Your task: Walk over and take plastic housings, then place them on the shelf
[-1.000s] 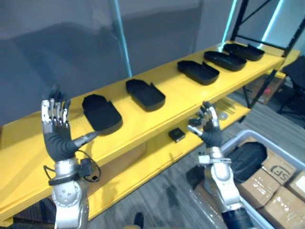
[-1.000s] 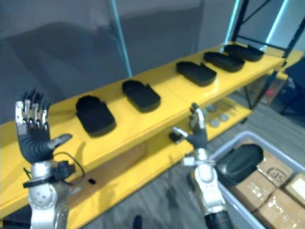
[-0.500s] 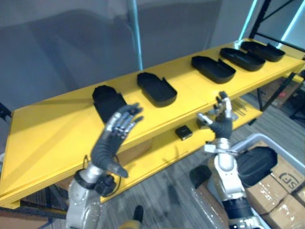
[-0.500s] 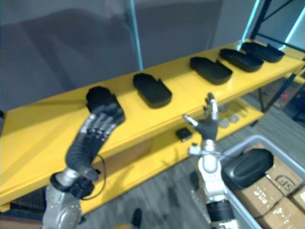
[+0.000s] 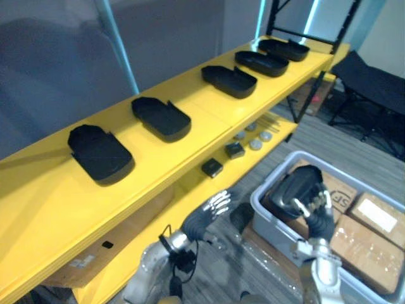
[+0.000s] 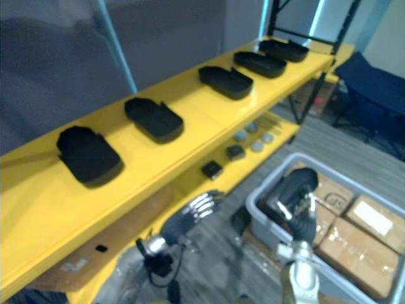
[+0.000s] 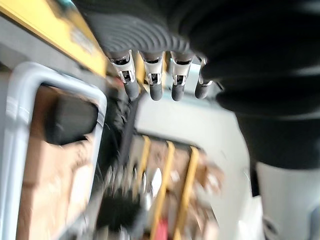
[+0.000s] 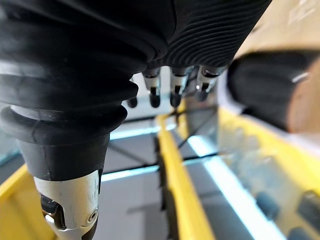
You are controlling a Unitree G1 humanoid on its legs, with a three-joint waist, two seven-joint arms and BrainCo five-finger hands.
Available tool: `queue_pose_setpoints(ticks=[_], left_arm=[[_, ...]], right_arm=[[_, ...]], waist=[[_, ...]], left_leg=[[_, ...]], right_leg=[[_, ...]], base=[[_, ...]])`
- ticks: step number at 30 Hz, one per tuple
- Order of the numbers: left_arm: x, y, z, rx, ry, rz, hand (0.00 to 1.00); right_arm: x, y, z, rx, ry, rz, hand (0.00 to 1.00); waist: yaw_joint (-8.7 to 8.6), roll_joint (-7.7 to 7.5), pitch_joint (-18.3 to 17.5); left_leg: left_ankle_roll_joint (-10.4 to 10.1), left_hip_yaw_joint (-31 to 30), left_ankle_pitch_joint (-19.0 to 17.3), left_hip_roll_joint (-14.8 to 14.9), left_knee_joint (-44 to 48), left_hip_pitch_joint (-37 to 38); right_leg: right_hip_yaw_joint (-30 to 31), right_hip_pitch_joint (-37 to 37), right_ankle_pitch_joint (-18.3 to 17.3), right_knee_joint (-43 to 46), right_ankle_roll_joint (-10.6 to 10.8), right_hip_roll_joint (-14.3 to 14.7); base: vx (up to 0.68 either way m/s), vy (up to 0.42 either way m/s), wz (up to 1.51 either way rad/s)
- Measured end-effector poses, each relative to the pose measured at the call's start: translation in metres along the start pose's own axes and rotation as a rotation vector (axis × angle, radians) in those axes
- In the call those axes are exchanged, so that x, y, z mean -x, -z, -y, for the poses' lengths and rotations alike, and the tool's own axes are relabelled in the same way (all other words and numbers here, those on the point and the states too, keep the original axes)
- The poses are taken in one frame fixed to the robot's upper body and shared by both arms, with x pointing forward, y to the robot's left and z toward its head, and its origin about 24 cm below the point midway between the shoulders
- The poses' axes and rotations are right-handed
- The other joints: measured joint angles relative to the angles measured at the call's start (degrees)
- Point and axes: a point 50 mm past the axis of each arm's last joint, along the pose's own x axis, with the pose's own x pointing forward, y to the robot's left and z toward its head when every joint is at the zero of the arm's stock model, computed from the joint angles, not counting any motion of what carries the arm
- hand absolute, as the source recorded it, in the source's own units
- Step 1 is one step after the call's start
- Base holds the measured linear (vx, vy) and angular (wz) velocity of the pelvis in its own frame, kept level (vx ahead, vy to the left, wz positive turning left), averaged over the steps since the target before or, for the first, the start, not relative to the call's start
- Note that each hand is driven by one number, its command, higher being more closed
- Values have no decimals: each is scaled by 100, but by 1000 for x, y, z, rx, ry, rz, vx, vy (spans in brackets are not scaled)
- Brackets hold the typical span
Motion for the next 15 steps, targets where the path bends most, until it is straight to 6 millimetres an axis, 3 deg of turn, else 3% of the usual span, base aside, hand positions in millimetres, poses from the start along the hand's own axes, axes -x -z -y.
queue_pose_setpoints(ticks=[6,9,15], left_arm=[[15,15,-11,23,-271,-29,0],[20,12,-18,-2,-376,8,0],[26,7,-27,-21,-446,47,0]], right_arm=[[10,28,-15,-11,-82,-124,0],[12,33,-17,-11,-90,-146,0],[9,38,-26,-12,-71,-161,0]], waist=[[74,-33,-8],[180,-63,-4],[192,-111,-29]], left_leg=[[-45,-25,36,6,0,-57],[-46,-106,53,-4,1,-107],[-31,-145,67,-7,0,-121]], right_leg=[[-22,-45,16,1,-10,5],[-74,-59,25,-5,-3,4],[-136,-40,23,-7,4,1]], base=[[-15,-1,1],[8,-5,10],[8,-4,4]])
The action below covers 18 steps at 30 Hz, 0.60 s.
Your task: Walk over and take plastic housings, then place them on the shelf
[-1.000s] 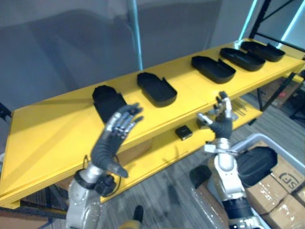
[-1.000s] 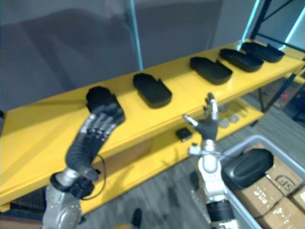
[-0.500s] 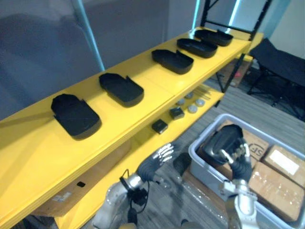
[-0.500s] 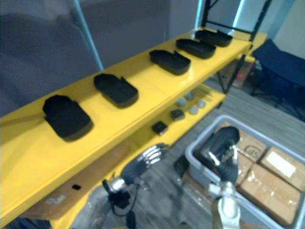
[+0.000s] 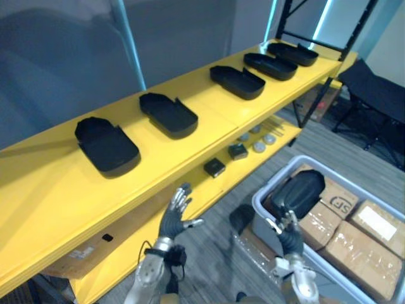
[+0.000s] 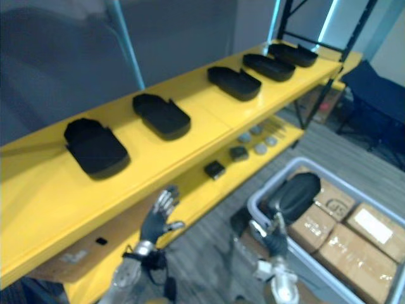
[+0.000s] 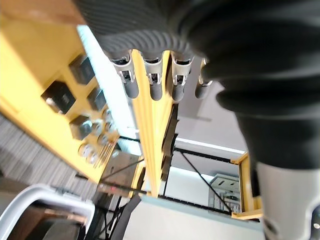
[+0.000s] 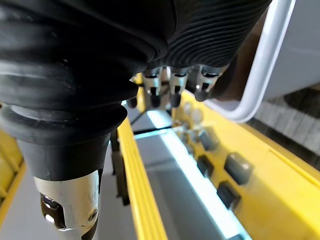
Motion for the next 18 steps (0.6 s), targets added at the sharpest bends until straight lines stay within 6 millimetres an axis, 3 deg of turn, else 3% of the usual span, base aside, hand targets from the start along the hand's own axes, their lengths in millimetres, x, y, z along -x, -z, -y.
queue_pose_setpoints(ticks=[6,9,16,18], left_arm=[[6,5,11,12,109,-27,0],[2,5,33,11,253,-24,0],[-14,-2,61,-18,432,6,0],[-16,-2,67,-21,459,-2,0]], right_arm=[[4,3,9,9,85,-14,0],[9,5,17,15,134,-24,0],[29,9,40,38,230,-51,0],[37,11,49,49,254,-62,0]], waist=[[-32,-55,-59],[-70,-100,-88],[-528,-283,-211],[-586,-292,-259]], left_leg=[[-1,215,-31,37,0,28],[4,540,-69,73,1,75],[-108,1215,-219,237,2,394],[-149,1342,-251,303,2,434]], right_leg=[[209,-99,35,-12,21,19],[542,-239,135,-56,36,37],[1234,-363,249,-111,66,178],[1361,-423,257,-93,54,232]], base=[[2,6,-17],[-2,27,-56],[1,-6,-56],[1,-36,-35]])
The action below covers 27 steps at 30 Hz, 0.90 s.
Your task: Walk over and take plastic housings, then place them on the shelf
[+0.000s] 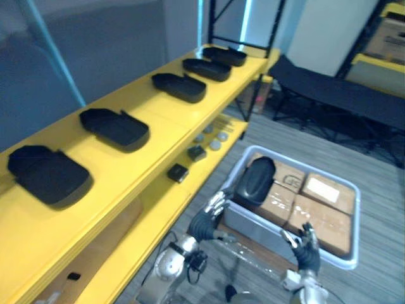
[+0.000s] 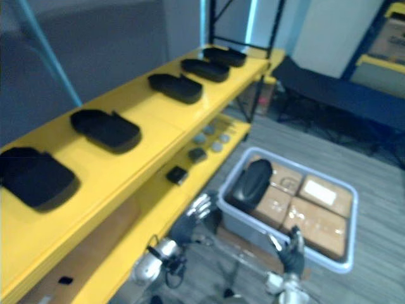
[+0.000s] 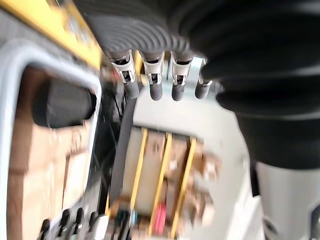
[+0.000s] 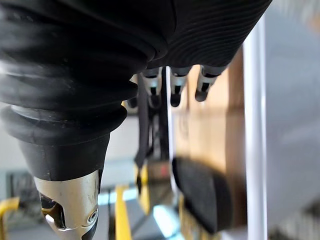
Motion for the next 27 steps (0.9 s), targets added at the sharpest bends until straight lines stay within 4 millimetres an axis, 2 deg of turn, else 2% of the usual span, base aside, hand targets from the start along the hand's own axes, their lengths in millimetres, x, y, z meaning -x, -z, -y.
queue_pose_setpoints(ticks=[2,5,6,7,8,10,12,14,16,18,19,20,21,23,24,25,26,27], left_arm=[[-2,4,5,9,5,-28,0],[1,10,3,13,-35,-61,0],[3,12,-2,9,-78,-74,0],[4,12,-6,9,-103,-75,0],[9,13,-14,16,-162,-75,0],[17,14,-25,17,-237,-79,0],[24,15,-31,15,-275,-78,0],[31,15,-37,13,-293,-82,0],[42,14,-43,9,-318,-78,0],[48,13,-44,-22,-323,-82,0],[53,14,-44,-25,-333,-94,0],[56,15,-43,-16,-346,-98,0],[57,15,-43,-13,-356,-101,0],[64,16,-49,-5,-432,-129,0],[66,16,-52,-4,-456,-134,0],[69,15,-59,-9,-508,-146,0],[73,15,-65,-4,-562,-151,0],[75,14,-68,2,-594,-146,0]], right_arm=[[-1,-1,1,7,-27,6,0],[-5,-5,-5,1,-73,25,0],[-11,-11,-14,-6,-116,53,0],[-14,-13,-18,-4,-135,66,0],[-20,-19,-23,6,-172,89,0],[-27,-27,-29,6,-208,121,0],[-28,-28,-31,-3,-212,120,0],[-22,-21,-33,-28,-200,90,0],[-8,-12,-37,-111,-190,45,0],[2,-7,-39,-123,-215,22,0],[7,-3,-38,-114,-243,4,0],[8,-3,-42,-110,-281,4,0],[9,-4,-45,-112,-300,6,0],[5,-9,-56,-101,-367,30,0],[2,-12,-61,-88,-393,46,0],[-4,-20,-69,-59,-434,82,0],[-11,-23,-78,-34,-467,102,0],[-15,-25,-84,-23,-485,110,0]], waist=[[-84,46,-29],[-22,83,-45],[107,57,5],[131,66,16],[198,124,63],[278,244,143],[402,344,201],[432,345,280],[459,237,481],[509,84,610],[570,64,666],[638,112,669],[675,109,669],[767,121,664],[809,116,664],[851,172,664],[925,390,647],[1047,538,611]], left_leg=[[-14,30,-29,55,6,-7],[-104,-212,-108,29,96,-18],[-209,-738,-480,-43,607,-162],[-210,-976,-669,-67,892,-268],[-201,-1420,-1046,-83,1437,-463],[-117,-1495,-1471,-79,2178,-769],[17,-1481,-1711,-79,2676,-981],[118,-1464,-1950,-79,3101,-1155],[255,-1298,-2235,-86,3426,-1196],[310,-1178,-2270,-163,3431,-1150],[415,-1130,-2254,-229,3314,-1072],[608,-960,-2174,-81,3203,-1061],[637,-840,-2156,-48,3153,-1013],[655,-500,-2115,6,3074,-846],[646,-403,-2117,-13,3083,-795],[554,-399,-2185,-70,3078,-822],[593,-476,-2110,0,2840,-809],[664,-391,-1972,157,2671,-784]], right_leg=[[41,-64,-1,51,-1,48],[118,-111,-13,113,-22,78],[220,-114,-15,165,-31,97],[259,-122,-19,192,-34,111],[327,-182,-36,309,-26,172],[401,-293,-91,542,29,213],[489,-338,-82,593,90,245],[564,-340,-45,599,165,239],[714,-346,-49,622,196,202],[628,-382,-122,594,-81,81],[508,-413,-349,491,-506,-2],[99,-620,-369,1002,-454,-10],[-134,-728,-359,1376,-421,-21],[-979,-795,-525,2647,-434,-161],[-1232,-819,-519,2627,-450,-246],[-1603,-928,-307,2463,-462,-206],[-1617,-880,180,1854,-464,19],[-1639,-845,251,1696,-615,97]], base=[[17,-34,-13],[38,-8,-16],[44,16,-28],[32,-13,-42],[2,12,-30],[-13,67,-23],[-25,122,-17],[-45,157,-23],[-90,169,-46],[-84,159,-49],[-109,145,-84],[-97,128,-92],[-60,70,-84],[12,46,-66],[-11,62,-82],[-59,59,-112],[-92,6,-123],[-70,-46,-110]])
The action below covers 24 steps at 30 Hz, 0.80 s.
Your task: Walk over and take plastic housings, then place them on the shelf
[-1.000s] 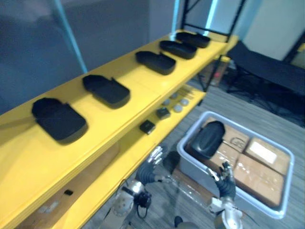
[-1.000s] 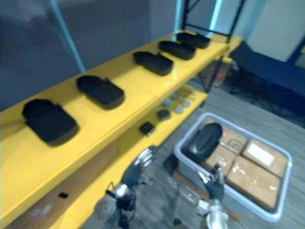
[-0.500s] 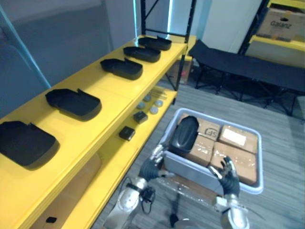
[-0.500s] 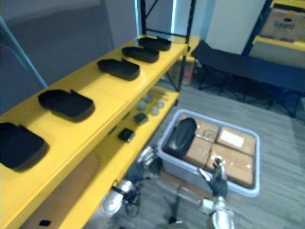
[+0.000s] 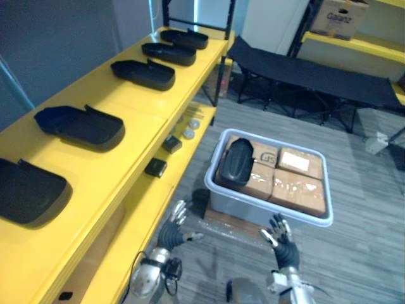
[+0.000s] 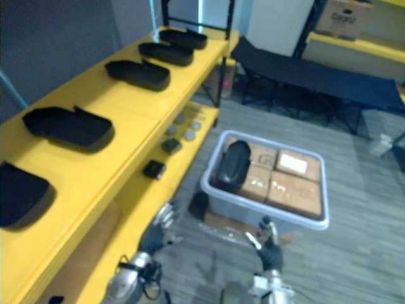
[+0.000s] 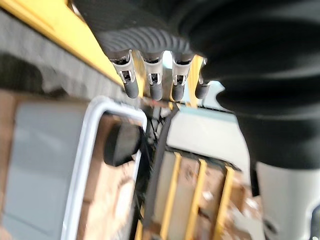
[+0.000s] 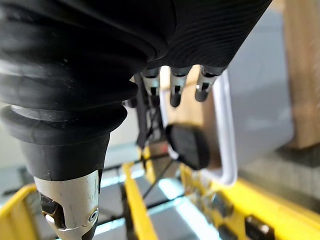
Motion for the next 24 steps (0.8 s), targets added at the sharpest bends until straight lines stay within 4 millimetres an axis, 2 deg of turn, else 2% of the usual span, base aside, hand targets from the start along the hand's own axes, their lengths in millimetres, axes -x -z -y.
queue_pose_setpoints(ticks=[1,2,3,4,5,6,8,9,11,13,14,19,21,22,24], left_arm=[[2,-1,-6,4,-40,4,0],[2,-3,-15,0,-83,11,0],[3,-4,-21,-6,-112,14,0],[5,-3,-22,-8,-123,10,0],[7,-2,-24,-4,-139,7,0],[7,-1,-22,6,-142,4,0],[6,1,-13,32,-125,1,0],[3,1,-7,51,-115,4,0],[-5,-2,0,83,-113,33,0],[-9,-7,0,96,-119,65,0],[-9,-9,-1,93,-124,83,0],[-10,-10,-1,94,-119,96,0],[-10,-12,-2,119,-118,106,0],[-11,-13,0,129,-112,113,0],[-17,-17,1,122,-95,134,0]], right_arm=[[-7,-3,-6,5,-23,13,0],[-9,-2,-10,6,-35,9,0],[-8,2,-13,11,-44,-13,0],[-8,2,-14,13,-48,-18,0],[-8,3,-15,17,-56,-27,0],[-5,4,-12,23,-49,-30,0],[-2,2,-3,39,-28,-31,0],[-2,0,5,58,-10,-30,0],[-4,-5,19,94,19,-17,0],[-1,-6,28,104,49,-12,0],[-2,-8,29,109,48,3,0],[-5,-16,21,101,66,82,0],[-11,-23,16,113,77,124,0],[-18,-31,14,111,82,161,0],[-37,-48,7,132,97,241,0]], waist=[[1,89,40],[-9,56,33],[29,44,26],[34,-7,9],[20,-169,1],[20,-177,3],[2,-159,9],[-45,-127,38],[-126,63,181],[-199,61,204],[-181,34,220],[-175,-115,326],[-144,-142,394],[-95,-112,451],[-84,-96,622]], left_leg=[[-74,206,123,174,-98,46],[-151,342,183,221,-165,87],[-231,402,192,289,-145,82],[-286,429,191,325,-100,64],[-407,437,171,359,50,30],[-474,109,196,388,105,-57],[-555,-143,226,395,64,-168],[-614,-132,256,408,67,-296],[-741,-173,340,496,-36,-332],[-750,-172,484,451,-275,-300],[-777,-146,518,414,-396,-257],[-730,-147,488,239,-397,-229],[-671,-225,450,153,-326,-233],[-677,-470,403,70,-308,-242],[-646,-486,397,-59,-283,-286]], right_leg=[[-280,-45,-205,441,-338,-78],[-509,-23,-504,969,-307,-362],[-575,139,-540,979,-244,-597],[-562,236,-490,852,-200,-677],[-436,426,-313,474,197,-713],[-431,535,-453,141,413,-582],[-443,733,-600,-488,630,-473],[-439,755,-635,-869,680,-418],[-402,736,-444,-1121,626,-259],[-348,677,-327,-1240,596,-228],[-230,596,-263,-1290,592,-220],[-48,516,-103,-1493,652,-326],[35,500,-71,-1496,700,-388],[86,464,-44,-1501,730,-425],[97,441,20,-1518,785,-538]], base=[[-42,-54,-86],[-22,-72,-77],[5,-76,-54],[58,-105,-46],[63,-166,-38],[52,-214,-44],[4,-251,-46],[-45,-199,-41],[-94,-112,-27],[-85,-58,-21],[-74,-29,-36],[-50,33,-24],[-36,48,-16],[-45,20,-16],[-70,22,-3]])
